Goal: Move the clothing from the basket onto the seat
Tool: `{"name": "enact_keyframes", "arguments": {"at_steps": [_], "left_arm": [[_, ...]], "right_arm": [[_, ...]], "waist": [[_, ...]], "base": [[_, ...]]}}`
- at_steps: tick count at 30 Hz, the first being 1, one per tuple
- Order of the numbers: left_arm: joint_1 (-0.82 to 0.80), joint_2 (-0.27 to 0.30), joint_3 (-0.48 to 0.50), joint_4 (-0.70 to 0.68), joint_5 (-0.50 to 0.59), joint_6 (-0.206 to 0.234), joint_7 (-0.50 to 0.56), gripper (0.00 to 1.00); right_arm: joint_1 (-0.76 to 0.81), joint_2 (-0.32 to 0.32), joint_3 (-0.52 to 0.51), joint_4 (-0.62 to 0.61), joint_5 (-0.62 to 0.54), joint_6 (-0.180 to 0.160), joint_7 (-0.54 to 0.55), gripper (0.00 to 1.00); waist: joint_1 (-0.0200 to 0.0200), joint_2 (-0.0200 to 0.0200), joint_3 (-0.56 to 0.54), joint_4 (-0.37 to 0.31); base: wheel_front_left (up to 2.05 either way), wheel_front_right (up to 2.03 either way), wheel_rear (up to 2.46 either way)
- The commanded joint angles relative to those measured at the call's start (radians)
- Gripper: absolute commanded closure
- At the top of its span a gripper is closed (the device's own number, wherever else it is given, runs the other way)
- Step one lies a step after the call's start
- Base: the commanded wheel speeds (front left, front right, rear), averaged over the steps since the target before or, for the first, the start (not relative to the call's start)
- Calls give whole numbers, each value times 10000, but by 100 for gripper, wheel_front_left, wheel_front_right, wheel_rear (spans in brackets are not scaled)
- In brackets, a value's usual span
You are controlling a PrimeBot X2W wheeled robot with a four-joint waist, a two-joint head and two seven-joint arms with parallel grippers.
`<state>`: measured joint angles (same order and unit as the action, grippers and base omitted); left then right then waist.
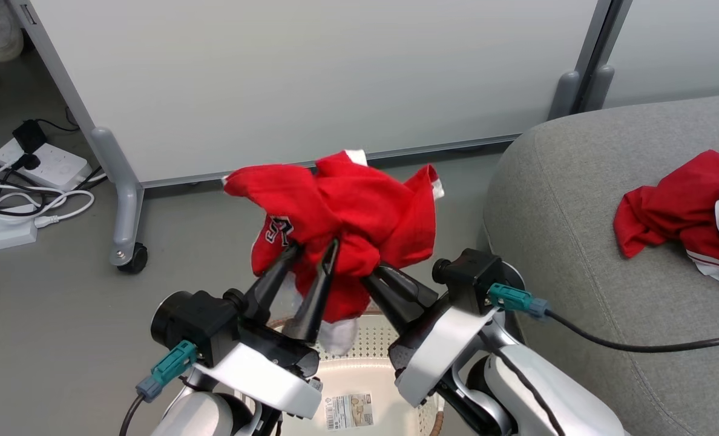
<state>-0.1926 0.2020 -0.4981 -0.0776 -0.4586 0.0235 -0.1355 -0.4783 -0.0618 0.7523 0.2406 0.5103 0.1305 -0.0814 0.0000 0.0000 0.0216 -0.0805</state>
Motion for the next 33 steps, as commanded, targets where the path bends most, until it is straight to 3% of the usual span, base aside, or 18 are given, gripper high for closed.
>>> {"name": "enact_keyframes", "arguments": {"at_steps": [1,6,20,33], "left_arm": [[-165,46,13,7,39,23,-10,0],[-222,33,97,-155,165,191,-255,0],[-262,766,-1564,-216,1008,-700,997,0],[10,1098,-2356,-65,1026,-1060,1411,0]], "right_arm": [[-121,-101,-129,3,36,6,-109,100],[-78,-251,-857,-17,-81,6,-228,100],[995,-808,-2690,343,-468,6,-29,100],[1634,-779,-3421,772,-713,6,-174,100]], "waist": [[0,0,5,-3],[0,0,41,-70],[0,0,355,-488],[0,0,294,-1338]], "base": [[0,0,0],[0,0,0],[0,0,0],[0,0,0]]}}
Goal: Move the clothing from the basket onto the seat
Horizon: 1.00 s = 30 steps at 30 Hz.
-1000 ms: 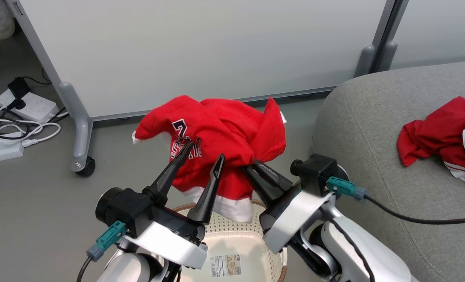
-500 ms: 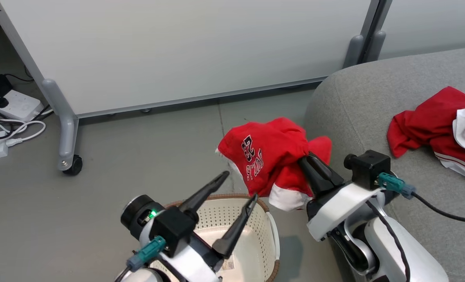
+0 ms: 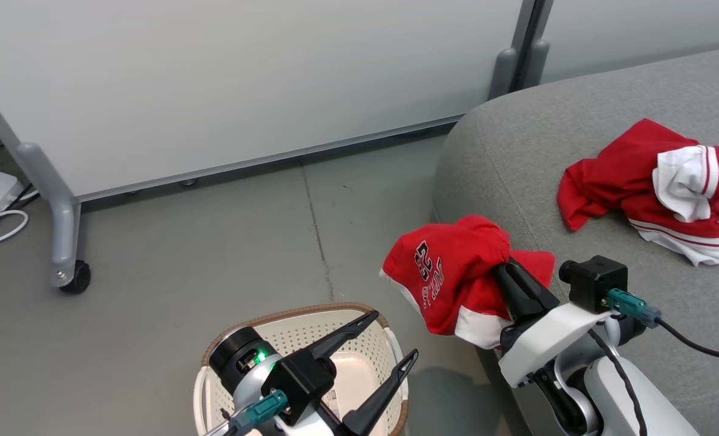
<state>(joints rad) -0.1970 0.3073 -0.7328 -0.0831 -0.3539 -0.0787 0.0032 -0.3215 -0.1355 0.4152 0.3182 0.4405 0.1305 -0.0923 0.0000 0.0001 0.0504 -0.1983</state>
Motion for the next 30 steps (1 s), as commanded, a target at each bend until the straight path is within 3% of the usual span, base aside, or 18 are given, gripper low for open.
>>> {"name": "enact_keyframes", "arguments": {"at_steps": [1,18,30], "left_arm": [[45,63,-29,-34,-11,-35,39,0],[-157,84,-166,-132,-139,150,207,0],[-1177,31,-639,203,-265,-280,544,0]], "right_arm": [[67,-55,-62,-27,-47,6,-51,100],[208,-176,-664,-821,-356,6,70,100],[717,124,-2012,-1501,-571,6,-273,100]], "waist": [[0,-1,25,-285],[0,-1,490,-3410],[0,-1,1227,-3645]], "base": [[0,0,0],[0,0,0],[0,0,0]]}}
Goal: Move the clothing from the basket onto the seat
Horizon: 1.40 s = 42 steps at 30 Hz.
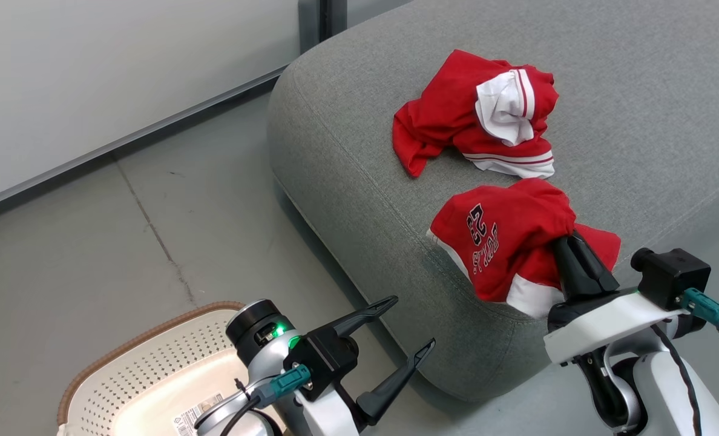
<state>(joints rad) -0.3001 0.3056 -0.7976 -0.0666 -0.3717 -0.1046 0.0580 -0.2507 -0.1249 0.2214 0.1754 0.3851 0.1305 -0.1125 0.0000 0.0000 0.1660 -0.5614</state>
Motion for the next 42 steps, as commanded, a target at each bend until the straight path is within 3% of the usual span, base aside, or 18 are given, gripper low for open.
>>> {"name": "enact_keyframes", "arguments": {"at_steps": [1,10,15,26,35,42], "left_arm": [[-191,38,33,37,-93,-19,-14,0],[-630,200,368,-351,182,372,86,0],[-1149,338,540,-779,472,504,328,0],[-2803,502,728,-1329,1138,366,829,0],[-3658,607,666,-1375,1456,263,1075,0],[-3714,632,583,-1204,1431,256,1029,0]], "right_arm": [[-81,41,-135,-112,-47,6,-84,100],[-2114,182,-660,-170,373,6,-458,100],[-4122,-296,-1308,365,690,4,-686,100],[-7391,-1176,-2655,3578,1520,12,-1238,100],[-7769,-1221,-2113,6563,2251,12,-1539,100],[-7148,-906,-2134,7376,2816,4,-1534,100]], "waist": [[0,0,123,-14],[0,0,912,-28],[0,0,1768,315],[0,0,4055,1167],[0,0,5439,1479],[0,0,5557,1498]], "base": [[0,0,0],[0,0,0],[0,0,0],[0,0,0],[0,0,0],[0,0,0]]}}
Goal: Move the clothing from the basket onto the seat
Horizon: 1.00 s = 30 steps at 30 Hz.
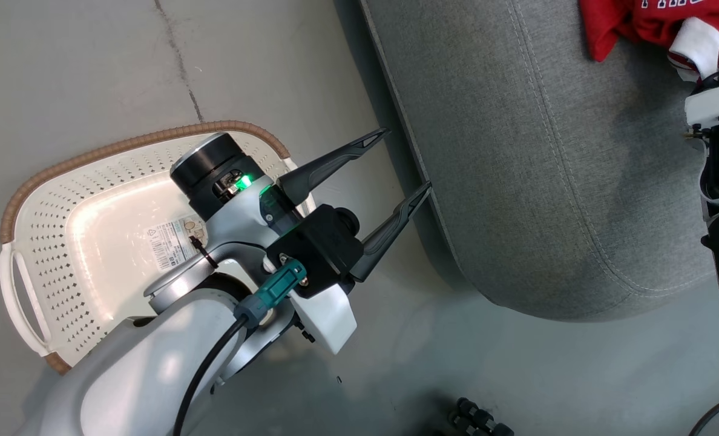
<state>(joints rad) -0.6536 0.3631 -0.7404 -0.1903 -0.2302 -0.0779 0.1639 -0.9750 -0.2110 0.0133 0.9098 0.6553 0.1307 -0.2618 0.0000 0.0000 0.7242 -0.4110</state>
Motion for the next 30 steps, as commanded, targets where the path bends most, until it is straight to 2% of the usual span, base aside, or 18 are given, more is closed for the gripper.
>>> {"name": "enact_keyframes", "arguments": {"at_steps": [1,4,5,6,7,8,14,18,30], "left_arm": [[-159,77,7,58,-5,-11,-43,0],[-55,115,24,105,-66,36,-60,0],[22,117,24,126,-101,61,-67,0],[90,128,28,156,-146,76,-81,0],[143,129,29,188,-189,91,-121,0],[204,113,30,215,-219,111,-171,0],[808,-120,139,512,-577,443,-793,0],[1490,-232,407,687,-938,897,-1311,0],[2957,-328,1440,846,-1673,2153,-2437,0]], "right_arm": [[146,-1,-52,-77,178,2,-40,100],[234,-58,-174,-327,233,2,-43,100],[285,-85,-224,-418,221,2,-43,96],[326,-135,-295,-516,143,2,-43,71],[402,-172,-339,-627,33,2,-45,9],[503,-182,-374,-701,-74,2,-45,0],[1427,-371,-474,-928,-756,2,-46,0],[2486,-356,-499,-1468,-1201,2,-47,0],[4915,19,-30,-4417,-2074,2,-45,0]], "waist": [[0,0,-65,-22],[0,0,-199,-76],[0,0,-295,-97],[0,0,-410,-112],[0,0,-555,-113],[0,0,-707,-101],[0,0,-1882,86],[0,0,-2799,325],[0,0,-4368,1374]], "base": [[0,0,0],[0,0,0],[0,0,0],[0,0,0],[0,0,0],[0,0,0],[0,0,0],[0,0,0],[0,0,0]]}}
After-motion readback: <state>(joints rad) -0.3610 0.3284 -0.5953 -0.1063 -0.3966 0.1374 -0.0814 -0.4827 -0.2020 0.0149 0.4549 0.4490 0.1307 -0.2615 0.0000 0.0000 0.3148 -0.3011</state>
